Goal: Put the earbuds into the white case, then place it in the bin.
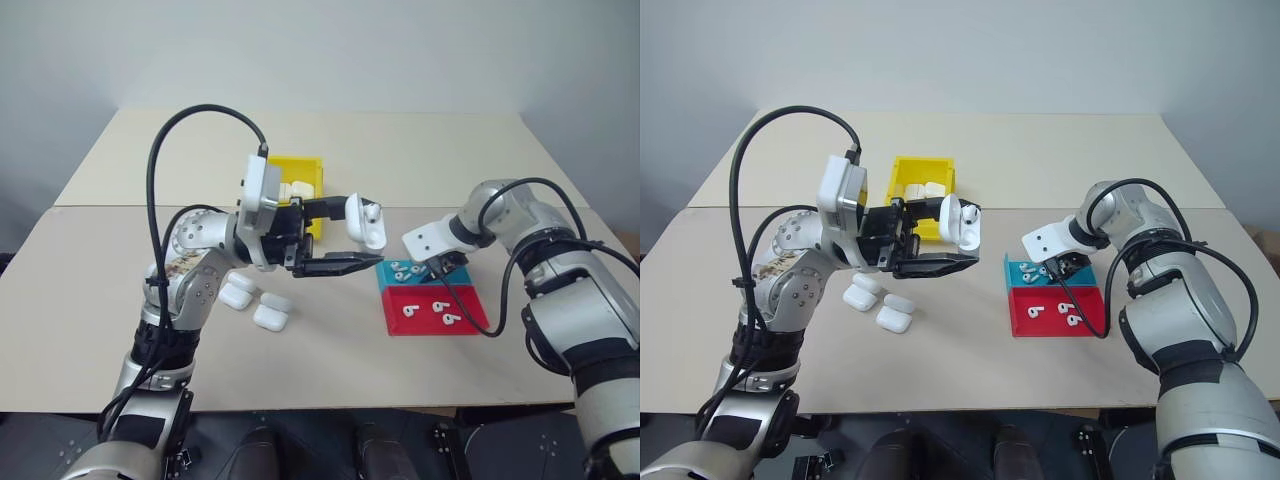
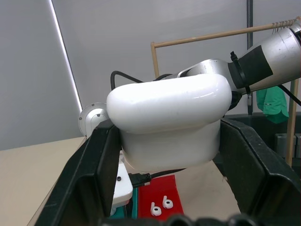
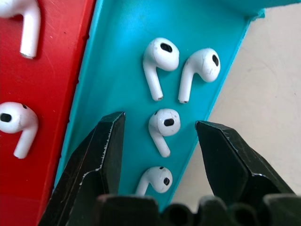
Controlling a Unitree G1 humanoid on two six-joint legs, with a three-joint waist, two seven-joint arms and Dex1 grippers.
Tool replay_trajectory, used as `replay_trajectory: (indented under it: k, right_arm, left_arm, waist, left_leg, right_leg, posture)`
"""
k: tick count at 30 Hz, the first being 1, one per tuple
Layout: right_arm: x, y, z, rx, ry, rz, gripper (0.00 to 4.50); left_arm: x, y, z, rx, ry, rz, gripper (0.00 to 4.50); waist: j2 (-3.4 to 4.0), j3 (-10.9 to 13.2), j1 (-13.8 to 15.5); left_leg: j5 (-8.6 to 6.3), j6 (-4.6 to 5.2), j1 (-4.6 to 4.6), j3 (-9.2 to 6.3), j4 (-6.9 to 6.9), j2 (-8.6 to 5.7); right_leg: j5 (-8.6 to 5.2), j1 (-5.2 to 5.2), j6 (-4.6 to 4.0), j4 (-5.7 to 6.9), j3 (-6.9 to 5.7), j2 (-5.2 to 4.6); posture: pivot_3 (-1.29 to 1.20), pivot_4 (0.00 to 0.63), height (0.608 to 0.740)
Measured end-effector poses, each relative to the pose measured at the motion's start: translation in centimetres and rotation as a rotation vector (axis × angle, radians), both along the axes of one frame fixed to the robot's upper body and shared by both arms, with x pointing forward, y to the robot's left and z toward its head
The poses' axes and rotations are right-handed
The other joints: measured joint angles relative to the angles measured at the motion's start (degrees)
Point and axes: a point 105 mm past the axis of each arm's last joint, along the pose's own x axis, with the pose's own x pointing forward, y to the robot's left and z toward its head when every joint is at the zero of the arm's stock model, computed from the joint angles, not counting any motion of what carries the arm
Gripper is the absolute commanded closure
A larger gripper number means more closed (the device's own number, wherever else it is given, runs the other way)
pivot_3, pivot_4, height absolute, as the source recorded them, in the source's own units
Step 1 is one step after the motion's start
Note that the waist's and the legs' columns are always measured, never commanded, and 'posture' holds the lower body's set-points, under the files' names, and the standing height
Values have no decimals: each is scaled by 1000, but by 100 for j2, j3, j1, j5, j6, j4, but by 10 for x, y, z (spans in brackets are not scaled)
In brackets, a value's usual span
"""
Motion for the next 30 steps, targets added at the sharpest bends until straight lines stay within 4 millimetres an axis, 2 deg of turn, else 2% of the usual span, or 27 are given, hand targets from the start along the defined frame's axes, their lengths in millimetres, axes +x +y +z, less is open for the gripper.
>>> replay_trajectory:
  k: [3,6,10,18,22,27,30]
  right_arm:
    - [0,1,-1,13,3,-9,1637]
    - [0,3,-1,19,8,-6,2189]
    - [0,3,-2,12,15,-5,3565]
    - [1,3,-1,18,5,-15,3565]
    - [1,2,3,78,9,-54,3565]
    - [-5,-10,42,247,-57,-104,3565]
    - [-25,-9,67,447,-46,-155,3565]
  left_arm:
    - [0,1,0,1,1,1,1637]
    - [0,1,0,1,2,3,1637]
    - [1,2,0,3,5,6,1637]
    - [2,3,-4,3,28,16,1637]
    - [1,3,-3,-2,32,9,1637]
    - [2,3,-4,-3,34,-13,1637]
    - [7,1,-4,-10,43,-27,1637]
  waist:
    - [0,0,-3]
    - [0,0,-13]
    - [0,0,-21]
    - [0,0,-34]
    - [2,1,-39]
    - [15,9,36]
    - [15,9,73]
  left_leg:
    - [0,0,4,0,0,0]
    - [0,0,4,0,0,0]
    - [0,0,3,0,0,0]
    - [1,-1,4,0,0,0]
    - [0,-1,-1,-1,0,0]
    - [0,1,-6,-4,-2,0]
    - [-1,2,-10,-6,-1,0]
  right_leg:
    - [0,4,0,0,0,0]
    - [0,4,0,1,0,0]
    - [0,3,0,1,0,0]
    - [0,3,0,2,0,0]
    - [0,-1,0,2,0,0]
    - [0,-1,0,1,-2,0]
    - [0,-1,0,0,-3,0]
  posture:
    - [0,150,740]
    - [0,150,740]
    - [0,150,740]
    - [0,150,740]
    - [0,150,740]
    - [0,150,740]
    - [0,150,740]
